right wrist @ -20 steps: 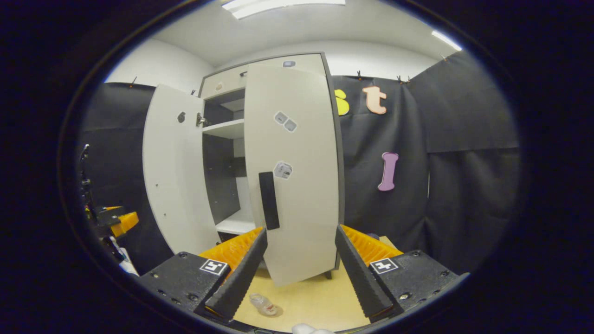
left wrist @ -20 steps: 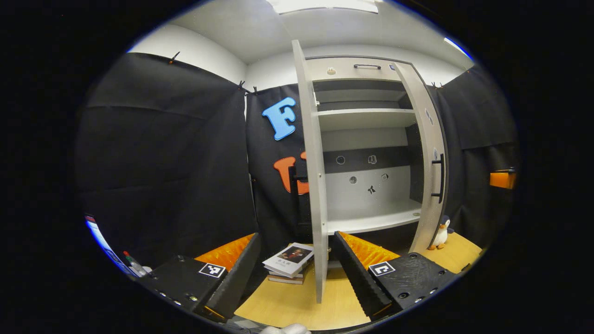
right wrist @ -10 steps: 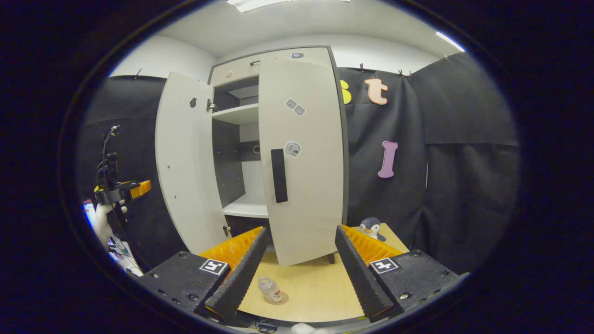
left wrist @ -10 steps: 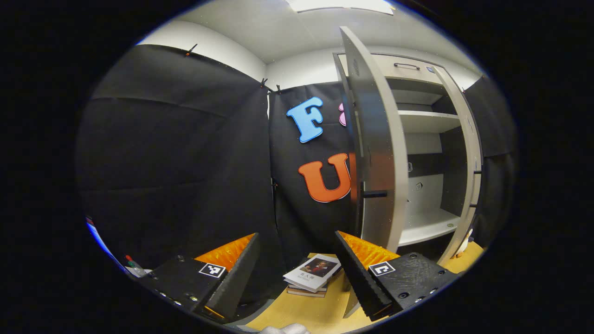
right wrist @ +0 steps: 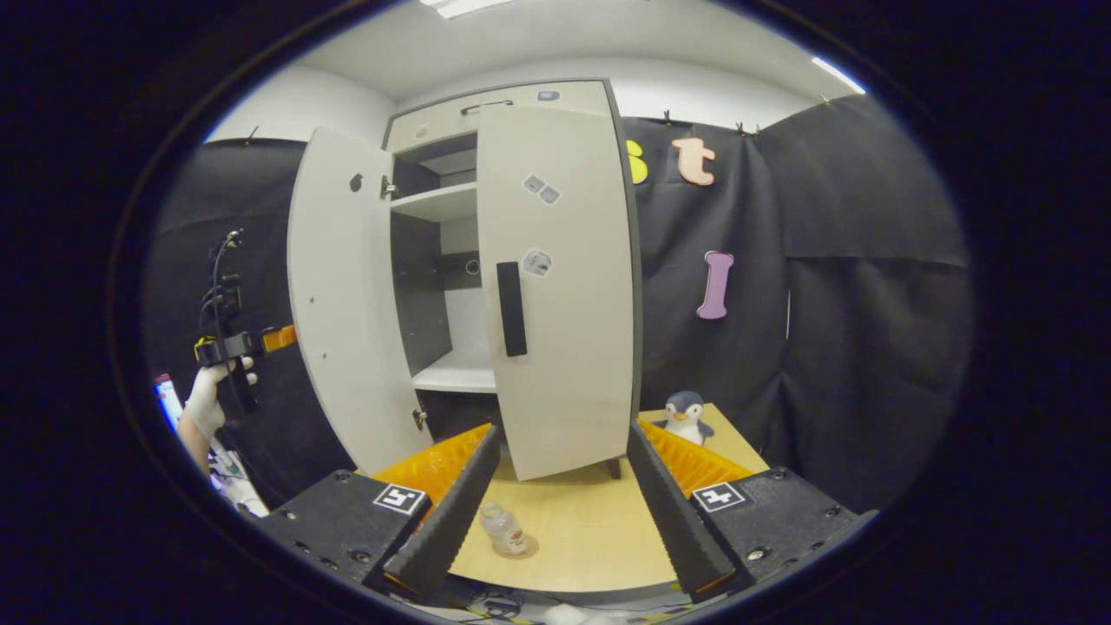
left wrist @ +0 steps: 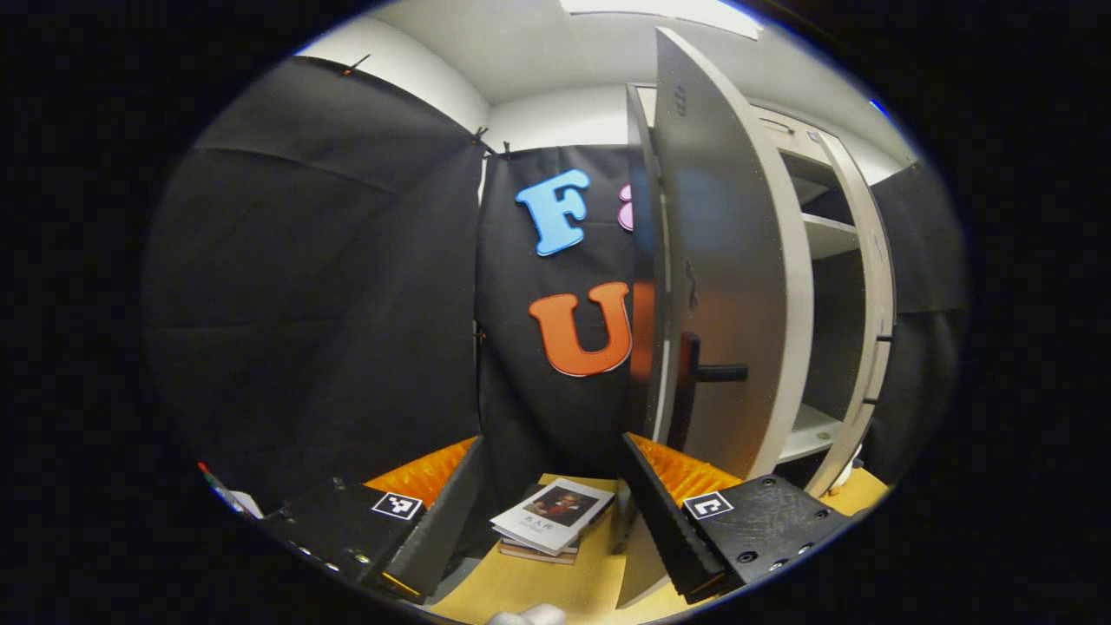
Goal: Grasp the bottle in the cabinet with the left hand and place it on the coaster, then close the right door with the right hand and the left door with the left hand.
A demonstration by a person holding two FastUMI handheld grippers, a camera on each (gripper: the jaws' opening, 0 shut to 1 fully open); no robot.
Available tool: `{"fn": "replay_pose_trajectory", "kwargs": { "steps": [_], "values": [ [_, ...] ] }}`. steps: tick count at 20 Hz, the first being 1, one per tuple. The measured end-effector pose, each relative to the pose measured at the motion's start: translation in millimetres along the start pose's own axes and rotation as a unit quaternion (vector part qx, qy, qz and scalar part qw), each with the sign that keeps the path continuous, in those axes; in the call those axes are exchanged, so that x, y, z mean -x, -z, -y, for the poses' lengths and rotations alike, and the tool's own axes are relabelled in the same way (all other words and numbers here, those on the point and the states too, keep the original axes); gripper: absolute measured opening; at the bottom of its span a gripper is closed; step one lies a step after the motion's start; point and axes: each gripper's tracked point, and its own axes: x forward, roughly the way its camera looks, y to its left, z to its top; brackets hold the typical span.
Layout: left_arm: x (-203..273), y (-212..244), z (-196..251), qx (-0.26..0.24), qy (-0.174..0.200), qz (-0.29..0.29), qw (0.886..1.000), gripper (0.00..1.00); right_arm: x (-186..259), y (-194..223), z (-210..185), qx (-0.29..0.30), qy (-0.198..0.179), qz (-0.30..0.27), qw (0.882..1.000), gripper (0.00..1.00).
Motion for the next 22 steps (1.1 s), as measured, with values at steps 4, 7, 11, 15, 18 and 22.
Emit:
{"fn": "replay_pose_trajectory", "kwargs": {
  "steps": [4,7,11,15,18,22],
  "values": [
    [-0.9,-2.4,-1.2,-0.029,-0.009,0.007,1.000,0.90,-2.4,-1.0,-2.0,0.007,-0.004,-0.002,1.000,0.96],
    [0.6,-2.8,2.3,-0.028,-0.012,0.008,1.000,0.90,-4.5,-3.0,-2.4,0.012,-0.007,-0.004,1.000,0.96],
    [2.6,-3.3,6.6,-0.037,-0.024,0.007,0.999,0.93,-5.3,-8.2,0.4,0.019,-0.009,0.002,1.000,0.97],
    [7.2,-4.4,22.2,-0.043,-0.019,0.006,0.999,0.89,-4.7,-8.4,10.5,0.014,-0.007,0.002,1.000,0.97],
    [11.6,-4.3,48.4,-0.035,0.002,0.002,0.999,0.89,-5.3,-10.5,20.8,0.014,-0.003,0.004,1.000,0.97],
    [11.9,-6.7,91.6,-0.036,0.040,0.006,0.999,0.89,-5.9,-14.0,30.8,0.012,0.002,0.007,1.000,0.97]
  ]
}}
